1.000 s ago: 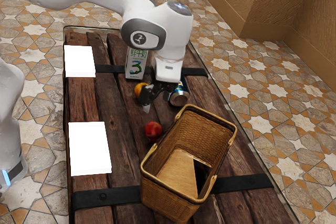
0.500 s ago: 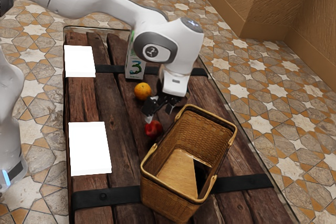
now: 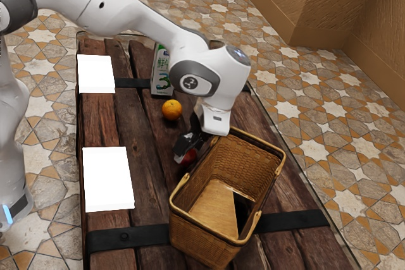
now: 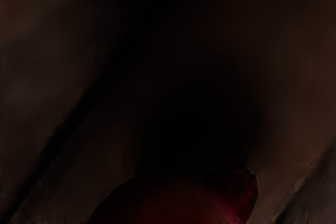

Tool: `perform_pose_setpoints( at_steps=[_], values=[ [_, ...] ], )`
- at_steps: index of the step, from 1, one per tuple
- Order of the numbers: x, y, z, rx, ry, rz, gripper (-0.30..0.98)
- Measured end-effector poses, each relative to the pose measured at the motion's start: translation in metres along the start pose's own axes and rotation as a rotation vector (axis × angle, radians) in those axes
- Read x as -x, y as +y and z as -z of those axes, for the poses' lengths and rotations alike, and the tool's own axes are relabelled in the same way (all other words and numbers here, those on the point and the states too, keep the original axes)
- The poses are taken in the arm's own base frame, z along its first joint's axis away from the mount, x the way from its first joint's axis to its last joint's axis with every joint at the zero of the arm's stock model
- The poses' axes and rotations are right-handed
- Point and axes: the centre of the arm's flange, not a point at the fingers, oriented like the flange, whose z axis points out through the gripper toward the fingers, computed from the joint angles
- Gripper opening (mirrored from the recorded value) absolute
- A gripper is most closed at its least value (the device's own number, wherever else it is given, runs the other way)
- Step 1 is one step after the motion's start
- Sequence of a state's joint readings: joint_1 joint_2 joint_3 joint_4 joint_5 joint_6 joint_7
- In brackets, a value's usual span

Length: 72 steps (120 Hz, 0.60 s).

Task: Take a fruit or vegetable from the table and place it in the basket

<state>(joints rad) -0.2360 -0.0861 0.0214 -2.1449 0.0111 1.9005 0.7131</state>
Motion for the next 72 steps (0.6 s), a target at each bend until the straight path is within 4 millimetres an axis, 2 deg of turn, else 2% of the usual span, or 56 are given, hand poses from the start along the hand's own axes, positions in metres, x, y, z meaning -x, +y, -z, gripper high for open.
perform_pose_setpoints(
  at_steps=[32,50,72],
  values=[
    [-0.005,-0.004,-0.012,-0.004,-0.012,0.027,0.68],
    [-0.005,-0.005,-0.016,-0.010,-0.010,0.038,0.39],
    [-0.003,-0.007,-0.009,-0.032,-0.004,0.045,0.34]
  ],
)
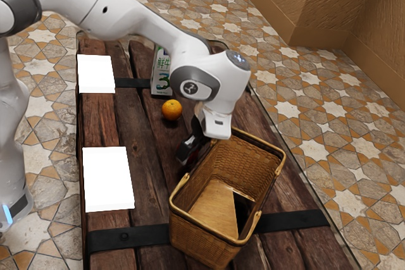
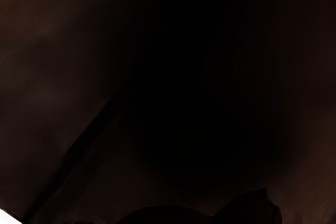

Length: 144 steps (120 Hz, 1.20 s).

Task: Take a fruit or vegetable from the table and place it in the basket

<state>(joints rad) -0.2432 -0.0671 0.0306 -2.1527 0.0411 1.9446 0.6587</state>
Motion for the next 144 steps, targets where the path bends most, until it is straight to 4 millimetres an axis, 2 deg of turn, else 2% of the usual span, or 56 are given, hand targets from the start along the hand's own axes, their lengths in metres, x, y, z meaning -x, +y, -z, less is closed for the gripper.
perform_pose_setpoints(
  at_steps=[18,28,34,55,64,76,94,104,113,123,135,140,144],
  values=[
    [0.018,-0.017,0.021,-0.020,0.037,0.033,0.33],
    [0.026,-0.025,0.043,-0.038,0.064,0.041,0.33],
    [0.027,-0.026,0.068,-0.060,0.090,0.037,0.32],
    [0.037,-0.024,0.179,-0.146,0.185,0.023,0.32],
    [0.040,-0.015,0.203,-0.155,0.194,0.005,0.32],
    [0.021,0.017,0.210,-0.138,0.188,-0.068,0.32],
    [-0.017,0.070,0.209,-0.096,0.201,-0.184,0.32],
    [-0.054,0.109,0.204,-0.086,0.205,-0.275,0.32],
    [-0.099,0.136,0.198,-0.068,0.213,-0.357,0.32],
    [-0.129,0.165,0.191,-0.056,0.220,-0.426,0.30],
    [-0.145,0.194,0.193,-0.062,0.231,-0.480,0.27],
    [-0.145,0.195,0.197,-0.071,0.240,-0.483,0.24],
    [-0.144,0.188,0.199,-0.076,0.244,-0.473,0.22]
  ],
)
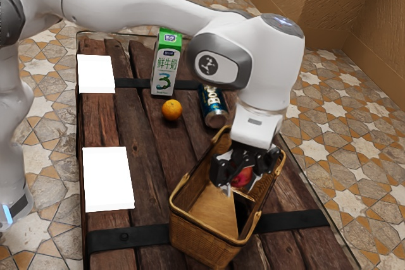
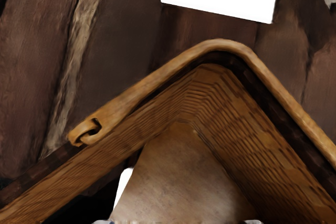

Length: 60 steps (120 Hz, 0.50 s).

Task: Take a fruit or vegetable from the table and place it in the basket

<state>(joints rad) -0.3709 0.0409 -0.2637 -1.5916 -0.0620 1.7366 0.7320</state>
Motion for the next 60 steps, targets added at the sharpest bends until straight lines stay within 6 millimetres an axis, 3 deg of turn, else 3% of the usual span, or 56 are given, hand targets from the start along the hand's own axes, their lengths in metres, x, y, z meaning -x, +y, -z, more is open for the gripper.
perform_pose_setpoints(
  at_steps=[10,23,33,42,60],
  values=[
    [0.028,-0.032,0.004,-0.016,0.001,0.066,0.21],
    [0.082,-0.083,0.006,-0.033,-0.003,0.179,0.46],
    [0.109,-0.104,0.007,-0.040,-0.005,0.231,0.56],
    [0.109,-0.105,0.007,-0.042,-0.004,0.227,0.61],
    [0.078,-0.081,0.008,-0.045,0.003,0.150,0.66]
  ],
)
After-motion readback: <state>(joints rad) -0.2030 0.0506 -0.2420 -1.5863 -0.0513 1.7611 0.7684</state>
